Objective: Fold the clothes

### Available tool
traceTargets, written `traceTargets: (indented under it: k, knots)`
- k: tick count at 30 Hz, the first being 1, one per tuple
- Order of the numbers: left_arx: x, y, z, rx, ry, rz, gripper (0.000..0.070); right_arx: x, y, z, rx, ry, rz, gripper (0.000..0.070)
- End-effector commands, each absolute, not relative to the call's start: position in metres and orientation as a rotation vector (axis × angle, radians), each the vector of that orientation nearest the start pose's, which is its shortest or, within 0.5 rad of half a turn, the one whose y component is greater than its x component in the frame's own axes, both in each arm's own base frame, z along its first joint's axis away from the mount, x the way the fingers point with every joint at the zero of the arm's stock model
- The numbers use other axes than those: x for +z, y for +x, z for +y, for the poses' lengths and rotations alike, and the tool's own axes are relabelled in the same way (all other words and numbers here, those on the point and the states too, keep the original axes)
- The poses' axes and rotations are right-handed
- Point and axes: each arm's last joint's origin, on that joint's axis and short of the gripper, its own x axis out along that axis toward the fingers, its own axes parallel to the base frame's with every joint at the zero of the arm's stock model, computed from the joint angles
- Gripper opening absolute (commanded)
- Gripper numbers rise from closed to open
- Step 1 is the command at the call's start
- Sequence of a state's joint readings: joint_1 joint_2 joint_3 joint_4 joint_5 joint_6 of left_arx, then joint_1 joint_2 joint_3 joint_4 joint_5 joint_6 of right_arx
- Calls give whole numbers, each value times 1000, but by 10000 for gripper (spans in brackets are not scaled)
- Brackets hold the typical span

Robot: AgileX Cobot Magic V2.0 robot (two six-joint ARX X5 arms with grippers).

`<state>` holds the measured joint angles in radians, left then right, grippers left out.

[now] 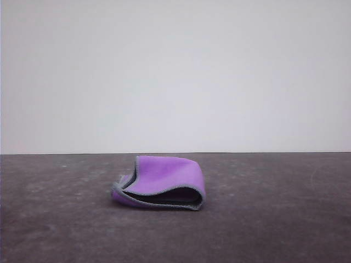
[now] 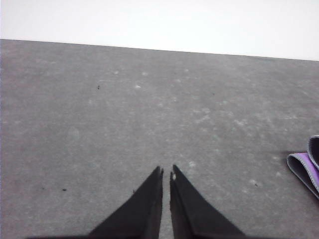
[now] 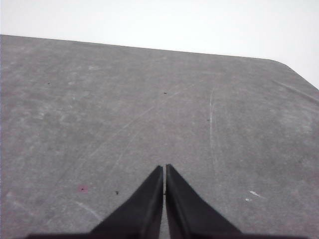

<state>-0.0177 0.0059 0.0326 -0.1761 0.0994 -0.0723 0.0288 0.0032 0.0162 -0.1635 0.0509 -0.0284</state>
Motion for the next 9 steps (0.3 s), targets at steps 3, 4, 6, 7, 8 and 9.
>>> traceTargets:
  k: [3,4,6,7,8,9]
  knots:
    - [150,95,-4,-105,-81,179,17,152,96,1,-22,-21,146,4]
    - [150,95,-4,-105,-81,179,17,152,96,1,-22,-21,146,4]
    - [150,95,-4,-105,-81,179,17,152,96,1,-22,-21,146,4]
    - [150,95,-4,-105,-81,179,17,152,96,1,-22,-21,146,4]
    - [150,95,-4,-105,-81,179,17,152,96,1,-22,-21,146,4]
    - [150,95,-4,-105,-81,179,17,152,96,1,-22,-21,146,4]
